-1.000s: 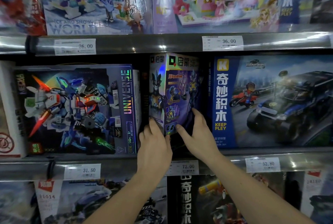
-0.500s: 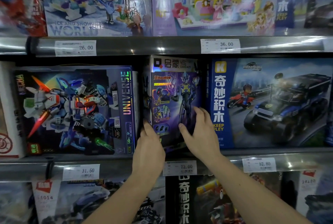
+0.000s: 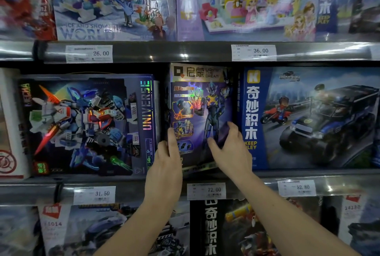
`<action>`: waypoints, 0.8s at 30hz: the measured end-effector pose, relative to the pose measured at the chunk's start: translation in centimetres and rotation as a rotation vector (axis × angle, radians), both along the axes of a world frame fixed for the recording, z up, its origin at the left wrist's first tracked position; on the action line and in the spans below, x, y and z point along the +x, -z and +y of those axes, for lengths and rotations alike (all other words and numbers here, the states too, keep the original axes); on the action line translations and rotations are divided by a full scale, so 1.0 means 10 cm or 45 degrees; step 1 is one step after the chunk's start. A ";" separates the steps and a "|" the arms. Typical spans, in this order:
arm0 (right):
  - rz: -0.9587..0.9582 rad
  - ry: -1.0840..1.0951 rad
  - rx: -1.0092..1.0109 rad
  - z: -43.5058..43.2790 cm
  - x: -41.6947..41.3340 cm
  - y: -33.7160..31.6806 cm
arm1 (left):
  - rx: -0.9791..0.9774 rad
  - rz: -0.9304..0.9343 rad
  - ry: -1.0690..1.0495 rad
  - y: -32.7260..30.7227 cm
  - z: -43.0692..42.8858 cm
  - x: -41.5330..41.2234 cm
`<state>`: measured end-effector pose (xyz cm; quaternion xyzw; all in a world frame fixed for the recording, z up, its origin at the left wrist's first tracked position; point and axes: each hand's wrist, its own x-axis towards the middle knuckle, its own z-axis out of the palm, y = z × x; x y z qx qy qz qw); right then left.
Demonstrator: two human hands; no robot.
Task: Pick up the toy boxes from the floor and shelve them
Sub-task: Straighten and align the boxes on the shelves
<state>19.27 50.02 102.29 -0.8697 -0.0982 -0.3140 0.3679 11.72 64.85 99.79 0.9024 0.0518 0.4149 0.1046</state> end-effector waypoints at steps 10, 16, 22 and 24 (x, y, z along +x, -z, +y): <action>-0.097 0.003 0.100 0.03 -0.18 0.08 | 0.300 -0.062 -0.173 0.08 0.12 0.08; -0.136 -0.005 0.131 -0.01 -0.24 0.13 | 0.292 -0.067 -0.168 0.16 0.16 0.08; -0.241 -0.029 0.203 -0.05 -0.19 0.18 | 0.305 -0.154 -0.162 0.17 0.29 0.09; -0.251 -0.087 0.292 -0.06 -0.17 0.19 | 0.318 -0.145 -0.149 0.18 0.29 0.09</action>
